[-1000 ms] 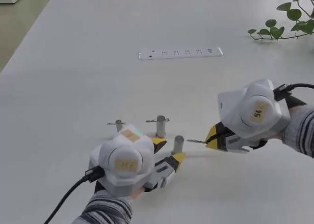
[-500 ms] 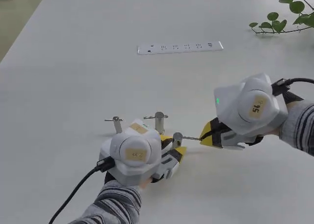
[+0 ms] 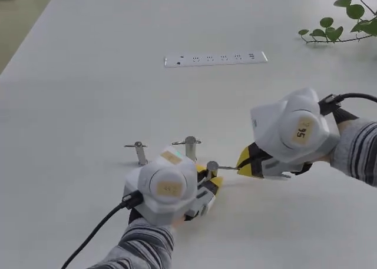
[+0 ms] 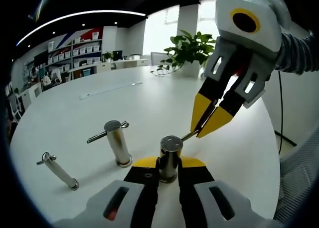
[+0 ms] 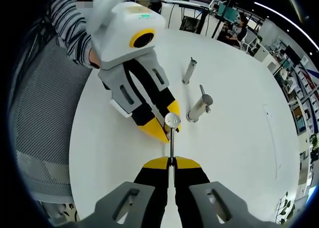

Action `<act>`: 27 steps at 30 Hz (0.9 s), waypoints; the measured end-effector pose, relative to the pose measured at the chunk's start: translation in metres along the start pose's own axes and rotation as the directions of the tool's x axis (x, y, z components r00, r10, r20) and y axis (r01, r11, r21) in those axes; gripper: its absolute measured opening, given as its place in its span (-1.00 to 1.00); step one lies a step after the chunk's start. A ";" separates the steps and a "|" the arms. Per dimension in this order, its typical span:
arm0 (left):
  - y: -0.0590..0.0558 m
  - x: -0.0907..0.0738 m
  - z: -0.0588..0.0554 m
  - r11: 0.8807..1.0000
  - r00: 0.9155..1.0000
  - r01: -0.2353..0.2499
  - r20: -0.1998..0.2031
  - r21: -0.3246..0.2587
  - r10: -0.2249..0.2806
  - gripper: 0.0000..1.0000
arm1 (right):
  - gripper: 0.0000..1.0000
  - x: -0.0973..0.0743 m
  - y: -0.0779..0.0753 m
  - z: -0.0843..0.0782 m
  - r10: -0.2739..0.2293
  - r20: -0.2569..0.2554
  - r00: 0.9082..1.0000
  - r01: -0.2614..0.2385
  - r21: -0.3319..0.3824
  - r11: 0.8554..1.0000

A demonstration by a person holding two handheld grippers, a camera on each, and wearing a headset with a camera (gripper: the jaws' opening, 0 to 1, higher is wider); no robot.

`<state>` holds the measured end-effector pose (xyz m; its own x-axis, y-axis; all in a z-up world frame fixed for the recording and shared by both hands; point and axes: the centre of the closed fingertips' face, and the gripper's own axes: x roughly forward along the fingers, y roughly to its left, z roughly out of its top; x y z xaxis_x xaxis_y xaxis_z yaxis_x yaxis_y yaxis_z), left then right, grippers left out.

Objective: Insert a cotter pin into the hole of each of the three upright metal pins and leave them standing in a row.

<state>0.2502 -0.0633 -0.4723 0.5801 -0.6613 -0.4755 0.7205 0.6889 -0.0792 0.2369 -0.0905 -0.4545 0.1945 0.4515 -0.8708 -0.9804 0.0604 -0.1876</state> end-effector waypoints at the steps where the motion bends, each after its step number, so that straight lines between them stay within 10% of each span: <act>1: 0.000 0.000 0.000 1.000 1.000 -0.003 0.000 0.013 0.003 -0.79 | -1.00 0.000 0.000 0.001 0.001 0.000 1.000 -0.001 -0.002 1.000; 27: 0.002 0.002 -0.002 0.997 0.997 -0.063 0.036 -0.041 0.065 -0.79 | -1.00 0.012 -0.001 0.029 -0.002 0.027 1.000 0.003 -0.026 1.000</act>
<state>0.2519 -0.0627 -0.4749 0.6388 -0.6258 -0.4475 0.6664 0.7408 -0.0847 0.2394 -0.0589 -0.4515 0.1959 0.4753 -0.8577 -0.9786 0.0382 -0.2023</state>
